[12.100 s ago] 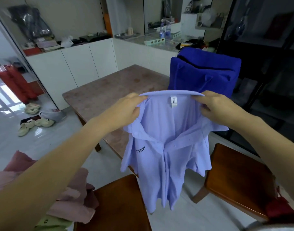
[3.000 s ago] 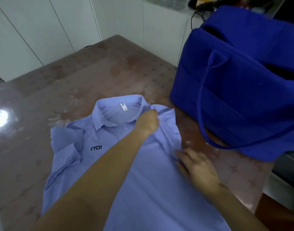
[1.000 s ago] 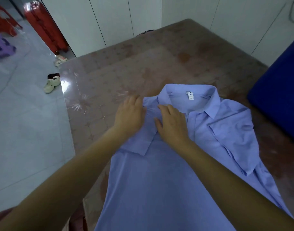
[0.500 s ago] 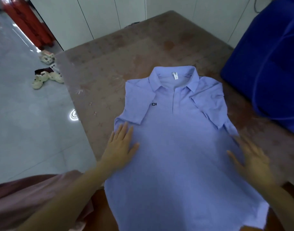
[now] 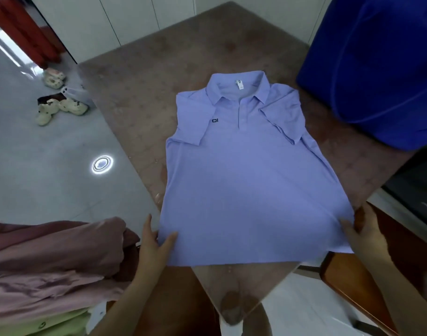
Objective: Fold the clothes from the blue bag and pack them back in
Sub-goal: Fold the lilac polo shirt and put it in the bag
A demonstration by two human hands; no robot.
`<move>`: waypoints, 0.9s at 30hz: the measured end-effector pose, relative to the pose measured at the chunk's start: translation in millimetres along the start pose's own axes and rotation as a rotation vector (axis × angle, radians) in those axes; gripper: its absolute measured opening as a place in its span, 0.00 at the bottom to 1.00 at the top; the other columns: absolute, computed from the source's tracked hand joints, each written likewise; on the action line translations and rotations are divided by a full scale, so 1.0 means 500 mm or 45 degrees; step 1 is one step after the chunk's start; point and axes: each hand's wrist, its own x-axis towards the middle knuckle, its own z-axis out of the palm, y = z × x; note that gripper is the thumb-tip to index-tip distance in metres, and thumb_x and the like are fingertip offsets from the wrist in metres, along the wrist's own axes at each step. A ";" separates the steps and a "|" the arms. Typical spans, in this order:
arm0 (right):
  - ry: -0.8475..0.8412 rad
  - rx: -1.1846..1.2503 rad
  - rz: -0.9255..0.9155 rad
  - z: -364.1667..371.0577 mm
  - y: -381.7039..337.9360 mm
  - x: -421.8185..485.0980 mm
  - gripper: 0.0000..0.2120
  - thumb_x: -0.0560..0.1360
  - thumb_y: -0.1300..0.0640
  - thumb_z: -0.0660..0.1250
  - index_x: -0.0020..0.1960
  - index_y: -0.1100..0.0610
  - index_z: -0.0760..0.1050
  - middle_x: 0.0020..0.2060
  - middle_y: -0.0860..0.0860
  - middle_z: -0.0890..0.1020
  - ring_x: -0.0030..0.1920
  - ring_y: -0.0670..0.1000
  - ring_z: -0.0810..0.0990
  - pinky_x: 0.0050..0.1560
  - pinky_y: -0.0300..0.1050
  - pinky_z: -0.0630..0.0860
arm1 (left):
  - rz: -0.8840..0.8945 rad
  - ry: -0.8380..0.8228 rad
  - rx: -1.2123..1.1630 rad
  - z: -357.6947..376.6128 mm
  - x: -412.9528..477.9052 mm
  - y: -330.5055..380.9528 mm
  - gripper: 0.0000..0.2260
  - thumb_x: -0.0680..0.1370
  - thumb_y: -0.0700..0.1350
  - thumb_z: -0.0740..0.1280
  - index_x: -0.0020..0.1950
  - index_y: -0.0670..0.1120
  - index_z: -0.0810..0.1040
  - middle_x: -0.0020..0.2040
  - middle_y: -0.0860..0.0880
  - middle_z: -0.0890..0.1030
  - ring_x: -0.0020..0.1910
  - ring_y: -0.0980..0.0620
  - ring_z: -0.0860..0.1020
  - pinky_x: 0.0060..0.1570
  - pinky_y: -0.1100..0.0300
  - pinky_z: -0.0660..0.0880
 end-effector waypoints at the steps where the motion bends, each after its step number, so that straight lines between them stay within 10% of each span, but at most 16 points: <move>1: -0.004 0.015 -0.004 -0.003 -0.003 -0.003 0.31 0.75 0.56 0.68 0.74 0.56 0.58 0.64 0.59 0.73 0.61 0.64 0.73 0.56 0.53 0.68 | 0.042 0.013 0.032 -0.008 -0.004 0.001 0.38 0.73 0.54 0.70 0.77 0.52 0.51 0.58 0.47 0.77 0.54 0.45 0.78 0.50 0.55 0.75; 5: 0.013 0.022 0.001 -0.021 -0.016 -0.025 0.30 0.76 0.59 0.67 0.74 0.57 0.58 0.58 0.59 0.76 0.55 0.62 0.76 0.50 0.49 0.69 | 0.158 -0.106 0.184 -0.036 -0.033 0.012 0.16 0.79 0.43 0.64 0.62 0.61 0.72 0.53 0.50 0.78 0.50 0.49 0.77 0.52 0.51 0.75; 13: 0.000 -0.042 0.182 -0.065 0.020 -0.120 0.28 0.73 0.55 0.71 0.69 0.52 0.64 0.42 0.50 0.75 0.40 0.54 0.76 0.33 0.43 0.71 | 0.164 -0.190 0.404 -0.131 -0.076 0.024 0.13 0.76 0.37 0.68 0.40 0.54 0.83 0.44 0.61 0.83 0.48 0.59 0.78 0.41 0.75 0.71; 19: 0.051 0.347 0.095 -0.115 -0.060 -0.111 0.04 0.73 0.60 0.70 0.46 0.56 0.77 0.43 0.55 0.81 0.43 0.56 0.80 0.41 0.47 0.76 | 0.076 -0.198 0.089 -0.141 -0.045 0.149 0.05 0.75 0.35 0.68 0.42 0.43 0.82 0.31 0.51 0.82 0.29 0.57 0.78 0.27 0.71 0.72; 24: -0.171 0.981 0.307 -0.121 -0.178 0.017 0.27 0.51 0.46 0.80 0.45 0.57 0.81 0.37 0.50 0.85 0.39 0.48 0.84 0.39 0.43 0.81 | -0.215 -0.060 -0.482 -0.096 0.072 0.248 0.05 0.77 0.35 0.64 0.43 0.39 0.78 0.29 0.48 0.81 0.34 0.50 0.78 0.29 0.65 0.78; 27: -0.154 1.072 0.263 -0.095 -0.254 0.112 0.18 0.66 0.48 0.75 0.52 0.54 0.76 0.34 0.45 0.84 0.37 0.44 0.82 0.39 0.38 0.80 | -0.259 -0.007 -0.684 -0.076 0.175 0.294 0.07 0.79 0.35 0.62 0.42 0.40 0.76 0.26 0.50 0.80 0.24 0.57 0.77 0.25 0.68 0.75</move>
